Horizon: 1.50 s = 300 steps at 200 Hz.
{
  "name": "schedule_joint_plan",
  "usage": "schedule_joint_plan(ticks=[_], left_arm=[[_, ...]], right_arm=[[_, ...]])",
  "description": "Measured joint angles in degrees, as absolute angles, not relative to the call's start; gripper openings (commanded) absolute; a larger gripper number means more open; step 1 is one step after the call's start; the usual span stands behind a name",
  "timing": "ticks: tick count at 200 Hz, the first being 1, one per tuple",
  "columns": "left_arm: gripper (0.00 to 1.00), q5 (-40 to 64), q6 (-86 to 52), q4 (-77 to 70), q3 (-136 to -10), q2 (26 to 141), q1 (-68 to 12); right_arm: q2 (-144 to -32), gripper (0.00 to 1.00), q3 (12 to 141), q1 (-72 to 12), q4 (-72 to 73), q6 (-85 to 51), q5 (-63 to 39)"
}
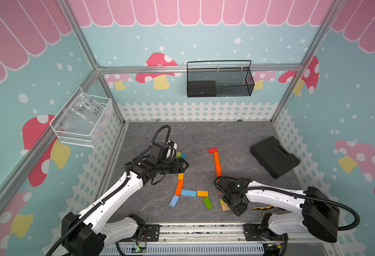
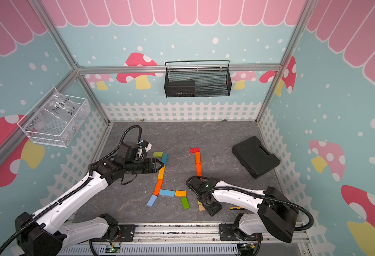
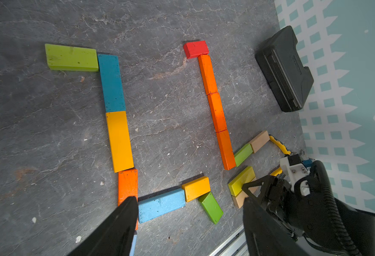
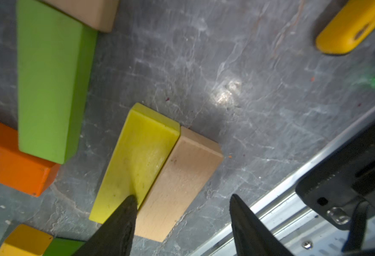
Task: Assemble a giraffe with building blocks
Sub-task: Pick up the building block from the center of the board.
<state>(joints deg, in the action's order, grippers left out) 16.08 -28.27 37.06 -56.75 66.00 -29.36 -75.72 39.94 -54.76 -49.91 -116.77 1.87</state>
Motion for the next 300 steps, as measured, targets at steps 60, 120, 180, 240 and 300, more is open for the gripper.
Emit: schedule_joint_plan(ticks=[60, 120, 180, 240, 300], left_arm=[[0.78, 16.1, -28.3, 37.0, -56.8, 66.0, -29.4], [0.78, 16.1, -28.3, 37.0, -56.6, 66.0, -29.4], [0.78, 16.1, -28.3, 37.0, -56.5, 66.0, -29.4], [0.78, 16.1, -28.3, 37.0, -56.5, 66.0, -29.4], [0.78, 16.1, -28.3, 36.9, -56.5, 66.0, -29.4]], right_arm=[[-74.4, 0.59, 38.4, -55.7, -47.0, -117.3, 1.8], [-71.3, 0.57, 33.3, -58.5, -48.4, -117.3, 0.1], [-68.4, 0.49, 31.7, -58.5, -51.1, -117.3, 1.7], [-68.7, 0.15, 35.4, -57.6, -56.6, -117.7, 6.5], [-72.0, 0.07, 53.8, -51.2, -68.9, -113.3, 17.5]])
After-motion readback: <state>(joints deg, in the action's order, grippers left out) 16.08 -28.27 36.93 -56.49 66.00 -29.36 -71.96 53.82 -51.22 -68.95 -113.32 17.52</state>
